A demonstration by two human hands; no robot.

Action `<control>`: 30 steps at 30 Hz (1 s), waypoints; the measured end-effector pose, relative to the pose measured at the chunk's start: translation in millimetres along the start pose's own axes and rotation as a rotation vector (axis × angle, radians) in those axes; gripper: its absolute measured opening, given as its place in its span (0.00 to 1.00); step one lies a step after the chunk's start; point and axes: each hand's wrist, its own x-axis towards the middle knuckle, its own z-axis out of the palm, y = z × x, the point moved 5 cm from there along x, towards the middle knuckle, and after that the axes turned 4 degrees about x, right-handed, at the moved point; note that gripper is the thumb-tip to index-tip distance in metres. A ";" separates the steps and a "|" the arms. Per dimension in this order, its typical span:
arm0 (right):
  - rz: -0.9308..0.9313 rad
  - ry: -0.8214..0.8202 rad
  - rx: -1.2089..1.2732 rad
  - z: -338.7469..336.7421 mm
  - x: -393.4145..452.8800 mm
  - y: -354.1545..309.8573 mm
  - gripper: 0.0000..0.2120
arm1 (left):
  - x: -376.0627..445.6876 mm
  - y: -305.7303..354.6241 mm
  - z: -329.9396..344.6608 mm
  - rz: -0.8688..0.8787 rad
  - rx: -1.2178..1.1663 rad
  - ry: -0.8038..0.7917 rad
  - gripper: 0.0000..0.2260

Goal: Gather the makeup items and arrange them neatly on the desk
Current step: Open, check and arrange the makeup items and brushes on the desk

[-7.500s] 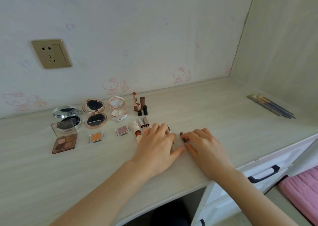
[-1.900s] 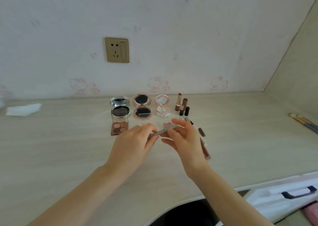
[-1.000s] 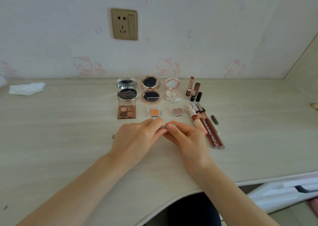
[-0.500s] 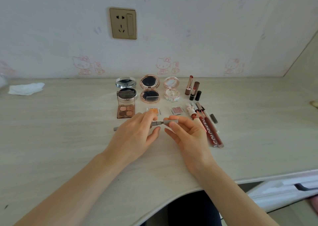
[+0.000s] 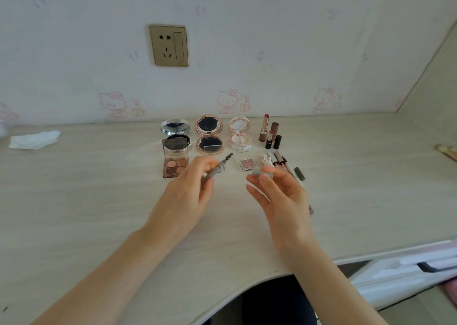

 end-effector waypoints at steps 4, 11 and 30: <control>-0.056 -0.019 -0.099 -13.0 -1.6 -17.3 0.06 | 3.3 7.3 2.6 -0.112 -0.241 -0.010 0.09; -0.157 -0.016 -0.312 -44.3 -2.5 -41.0 0.10 | 7.3 26.5 22.7 -0.225 -0.543 -0.146 0.06; -0.429 0.118 -1.052 -133.0 43.1 -100.6 0.07 | 38.5 124.3 142.1 0.111 0.079 -0.637 0.48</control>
